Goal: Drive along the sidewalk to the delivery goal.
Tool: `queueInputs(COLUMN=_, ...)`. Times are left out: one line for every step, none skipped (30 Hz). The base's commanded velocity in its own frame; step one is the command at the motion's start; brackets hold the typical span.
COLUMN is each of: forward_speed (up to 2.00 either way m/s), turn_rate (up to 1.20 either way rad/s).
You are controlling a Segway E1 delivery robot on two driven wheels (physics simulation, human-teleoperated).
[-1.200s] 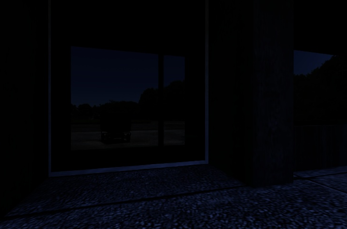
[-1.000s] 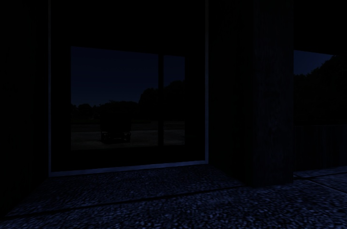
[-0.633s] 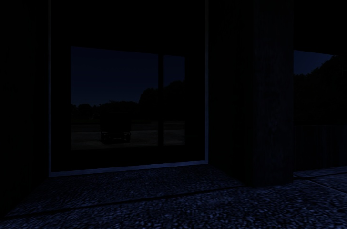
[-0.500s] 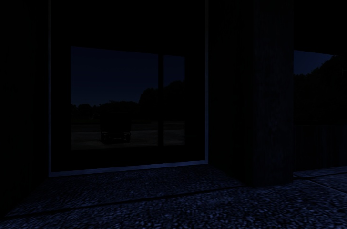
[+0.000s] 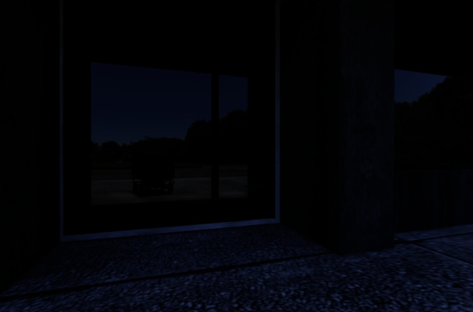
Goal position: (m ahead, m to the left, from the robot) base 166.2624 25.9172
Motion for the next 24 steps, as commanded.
queueInputs(forward_speed=0.00, turn_rate=-1.20)
queueInputs(forward_speed=0.00, turn_rate=-1.20)
queueInputs(forward_speed=0.00, turn_rate=-1.20)
queueInputs(forward_speed=0.00, turn_rate=-1.20)
queueInputs(forward_speed=0.00, turn_rate=-1.20)
queueInputs(forward_speed=0.00, turn_rate=-1.20)
queueInputs(forward_speed=0.00, turn_rate=-1.20)
queueInputs(forward_speed=0.00, turn_rate=-1.20)
queueInputs(forward_speed=0.00, turn_rate=-1.20)
queueInputs(forward_speed=0.00, turn_rate=-1.20)
queueInputs(forward_speed=0.00, turn_rate=-1.20)
queueInputs(forward_speed=0.00, turn_rate=-1.20)
queueInputs(forward_speed=0.00, turn_rate=-1.20)
queueInputs(forward_speed=0.00, turn_rate=-1.20)
queueInputs(forward_speed=0.00, turn_rate=-1.20)
queueInputs(forward_speed=0.00, turn_rate=-1.20)
queueInputs(forward_speed=0.00, turn_rate=-1.20)
queueInputs(forward_speed=0.00, turn_rate=-1.20)
queueInputs(forward_speed=0.00, turn_rate=-1.20)
queueInputs(forward_speed=0.00, turn_rate=-1.20)
queueInputs(forward_speed=0.00, turn_rate=-1.20)
queueInputs(forward_speed=0.00, turn_rate=-1.20)
queueInputs(forward_speed=0.00, turn_rate=-1.20)
queueInputs(forward_speed=0.00, turn_rate=-1.20)
